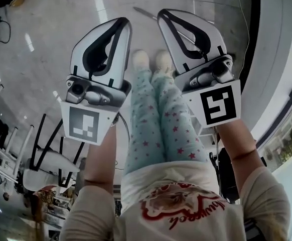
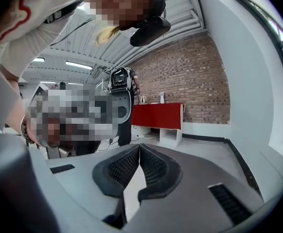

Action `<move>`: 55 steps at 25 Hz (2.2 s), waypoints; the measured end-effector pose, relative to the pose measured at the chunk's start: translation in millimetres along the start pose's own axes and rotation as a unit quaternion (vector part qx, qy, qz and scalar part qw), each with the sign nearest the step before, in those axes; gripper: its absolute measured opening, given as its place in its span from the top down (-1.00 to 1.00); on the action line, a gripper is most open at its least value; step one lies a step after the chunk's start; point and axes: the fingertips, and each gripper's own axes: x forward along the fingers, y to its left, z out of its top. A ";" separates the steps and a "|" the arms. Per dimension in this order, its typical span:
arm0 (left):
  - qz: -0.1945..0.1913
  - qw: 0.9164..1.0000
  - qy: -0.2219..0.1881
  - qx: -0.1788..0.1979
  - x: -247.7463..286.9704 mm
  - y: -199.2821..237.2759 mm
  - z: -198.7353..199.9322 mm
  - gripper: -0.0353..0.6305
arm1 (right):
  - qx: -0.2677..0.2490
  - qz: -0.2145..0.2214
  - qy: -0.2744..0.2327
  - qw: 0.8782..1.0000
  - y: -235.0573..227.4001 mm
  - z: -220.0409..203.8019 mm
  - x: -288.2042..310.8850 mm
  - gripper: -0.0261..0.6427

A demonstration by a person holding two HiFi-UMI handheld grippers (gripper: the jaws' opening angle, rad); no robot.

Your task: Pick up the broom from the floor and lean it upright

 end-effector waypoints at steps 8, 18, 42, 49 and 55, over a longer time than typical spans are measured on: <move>-0.006 0.999 0.033 -0.008 3.0 1.5 -99.3 0.83 | -0.008 0.019 0.018 1.000 8.8 -97.2 16.3 0.84; -0.027 0.998 0.050 -0.001 13.8 15.3 -173.6 0.83 | -0.016 0.042 0.057 0.997 25.0 -200.0 38.6 0.84; -0.060 0.993 0.093 -0.036 16.6 29.3 -306.3 0.83 | -0.059 0.110 0.215 0.969 44.3 -426.8 101.9 0.56; -0.071 0.992 0.087 -0.056 12.2 37.8 -331.8 0.83 | -0.074 0.122 0.276 0.951 42.8 -504.5 114.1 0.50; -0.077 0.990 0.097 -0.069 7.0 37.2 -356.9 0.83 | -0.091 0.133 0.326 0.932 42.6 -562.0 118.5 0.50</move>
